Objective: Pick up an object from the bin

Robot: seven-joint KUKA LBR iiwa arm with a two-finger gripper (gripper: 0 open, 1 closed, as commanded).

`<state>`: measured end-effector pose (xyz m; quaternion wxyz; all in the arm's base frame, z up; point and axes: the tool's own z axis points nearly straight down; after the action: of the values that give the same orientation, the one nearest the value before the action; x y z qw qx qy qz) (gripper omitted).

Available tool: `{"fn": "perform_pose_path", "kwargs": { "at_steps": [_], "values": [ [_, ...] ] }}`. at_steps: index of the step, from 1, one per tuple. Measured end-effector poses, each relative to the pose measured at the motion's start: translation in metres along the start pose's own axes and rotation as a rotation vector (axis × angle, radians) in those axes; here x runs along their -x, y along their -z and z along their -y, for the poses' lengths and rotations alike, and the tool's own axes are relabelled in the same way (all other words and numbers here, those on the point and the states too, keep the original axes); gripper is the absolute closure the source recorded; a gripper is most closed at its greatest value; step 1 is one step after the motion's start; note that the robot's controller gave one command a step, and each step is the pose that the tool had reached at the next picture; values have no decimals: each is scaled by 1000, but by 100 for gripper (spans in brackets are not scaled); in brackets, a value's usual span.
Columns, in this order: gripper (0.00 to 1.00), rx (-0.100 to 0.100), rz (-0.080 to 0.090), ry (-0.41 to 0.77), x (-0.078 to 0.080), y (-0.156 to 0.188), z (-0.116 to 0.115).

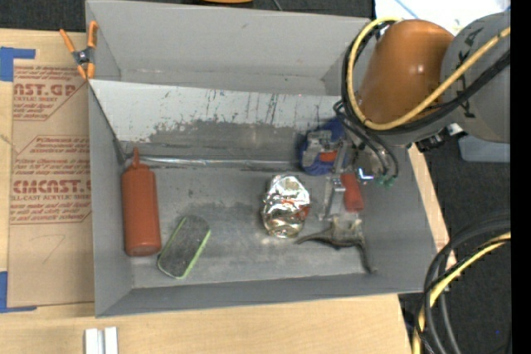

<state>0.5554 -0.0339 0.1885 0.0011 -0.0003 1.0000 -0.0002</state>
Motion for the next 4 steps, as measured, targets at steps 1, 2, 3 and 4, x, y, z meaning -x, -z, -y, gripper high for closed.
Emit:
{"fn": "perform_pose_path", "kwargs": {
  "at_steps": [1, 2, 3, 4],
  "values": [
    [100, 0, 0, 0, 0, 0, 0],
    [100, 0, 0, 0, 0, 0, 0],
    [100, 2, -5, -59, -77, -24, -42],
    [100, 1, 14, -265, -55, 1, -46]
  ]
}}
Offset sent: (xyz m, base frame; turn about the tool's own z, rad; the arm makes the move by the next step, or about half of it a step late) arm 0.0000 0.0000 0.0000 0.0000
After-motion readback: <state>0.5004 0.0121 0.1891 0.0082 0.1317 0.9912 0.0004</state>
